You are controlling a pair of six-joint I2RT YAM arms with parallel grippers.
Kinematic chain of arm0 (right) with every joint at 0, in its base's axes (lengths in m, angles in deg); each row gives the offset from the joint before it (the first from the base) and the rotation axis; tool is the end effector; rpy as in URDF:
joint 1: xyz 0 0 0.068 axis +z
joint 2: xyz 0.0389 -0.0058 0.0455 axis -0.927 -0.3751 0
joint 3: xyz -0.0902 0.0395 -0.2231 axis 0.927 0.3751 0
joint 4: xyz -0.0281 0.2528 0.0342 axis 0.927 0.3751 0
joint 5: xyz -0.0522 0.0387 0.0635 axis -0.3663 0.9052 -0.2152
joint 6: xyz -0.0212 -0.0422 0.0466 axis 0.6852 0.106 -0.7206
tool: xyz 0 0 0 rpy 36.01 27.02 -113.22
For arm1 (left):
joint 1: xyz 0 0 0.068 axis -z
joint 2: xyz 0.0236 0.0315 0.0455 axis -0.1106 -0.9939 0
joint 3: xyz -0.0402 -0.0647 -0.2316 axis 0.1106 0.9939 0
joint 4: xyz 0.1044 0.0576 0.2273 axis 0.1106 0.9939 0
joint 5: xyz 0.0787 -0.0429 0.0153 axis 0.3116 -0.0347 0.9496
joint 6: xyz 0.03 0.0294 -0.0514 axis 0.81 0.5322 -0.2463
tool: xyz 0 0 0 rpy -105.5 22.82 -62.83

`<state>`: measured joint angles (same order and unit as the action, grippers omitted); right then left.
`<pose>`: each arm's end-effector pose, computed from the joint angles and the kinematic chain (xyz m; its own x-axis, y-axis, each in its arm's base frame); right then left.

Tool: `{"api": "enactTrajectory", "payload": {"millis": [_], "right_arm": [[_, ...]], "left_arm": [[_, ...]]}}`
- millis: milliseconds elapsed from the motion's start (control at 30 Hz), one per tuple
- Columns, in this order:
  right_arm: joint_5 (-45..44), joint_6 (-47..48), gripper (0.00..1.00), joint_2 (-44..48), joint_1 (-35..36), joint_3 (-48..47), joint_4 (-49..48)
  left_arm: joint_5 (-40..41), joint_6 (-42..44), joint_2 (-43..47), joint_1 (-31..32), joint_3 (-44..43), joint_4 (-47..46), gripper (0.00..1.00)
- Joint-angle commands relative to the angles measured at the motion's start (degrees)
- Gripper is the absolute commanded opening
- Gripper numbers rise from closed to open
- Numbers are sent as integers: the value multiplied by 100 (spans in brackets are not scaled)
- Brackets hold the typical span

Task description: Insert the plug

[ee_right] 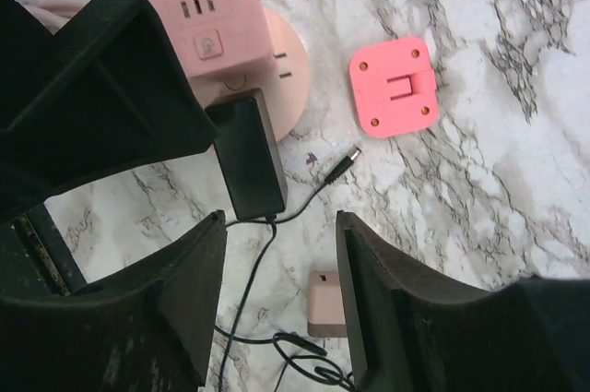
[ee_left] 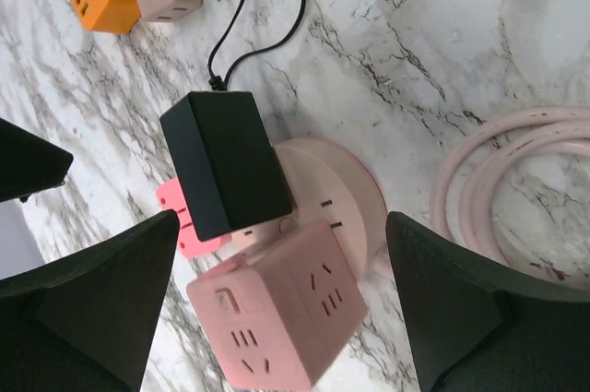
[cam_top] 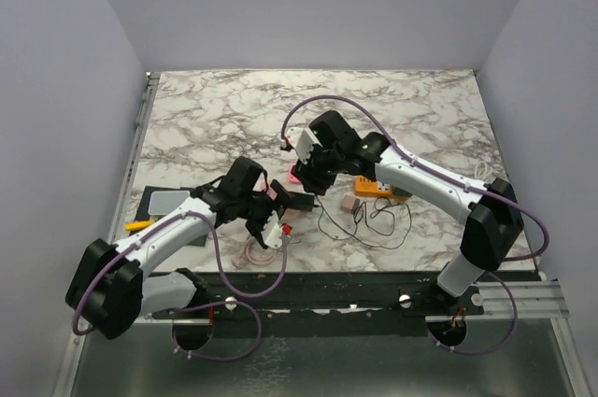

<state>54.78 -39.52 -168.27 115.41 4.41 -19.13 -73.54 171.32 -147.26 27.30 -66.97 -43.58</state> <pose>0.2417 0.2798 0.2460 -0.2258 -0.7281 -0.6472 -0.9395 0.3384 -0.0528 0.1745 -0.1527 0.1727 0.7671 0.4677 -0.4391 0.6378 -0.4820 0.6007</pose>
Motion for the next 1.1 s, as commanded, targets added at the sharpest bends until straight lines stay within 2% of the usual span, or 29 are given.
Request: {"api": "enactTrajectory", "payload": {"millis": [0,133,233,300,467,633,900,1067], "right_arm": [[-262,-293,53,430,-161,432,-460],[-161,-485,38,615,-262,762,-671],[-40,-662,29,676,-373,934,-826],[32,-716,29,716,-413,1012,-933],[269,-667,30,636,-430,994,-1017],[479,-590,36,535,-431,967,-1054],[807,-523,37,374,-430,967,-1142],[1069,-520,36,117,-429,984,-1293]], "left_arm": [[-25,254,-577,122,-528,58,95],[135,316,-829,178,-741,250,91],[336,336,-907,251,-800,471,82],[456,305,-944,272,-847,642,74],[688,240,-976,297,-891,915,67],[883,26,-1182,351,-1000,954,66],[1019,-155,-1340,409,-1193,967,65],[1246,-123,-1511,487,-1280,1416,52]]}}
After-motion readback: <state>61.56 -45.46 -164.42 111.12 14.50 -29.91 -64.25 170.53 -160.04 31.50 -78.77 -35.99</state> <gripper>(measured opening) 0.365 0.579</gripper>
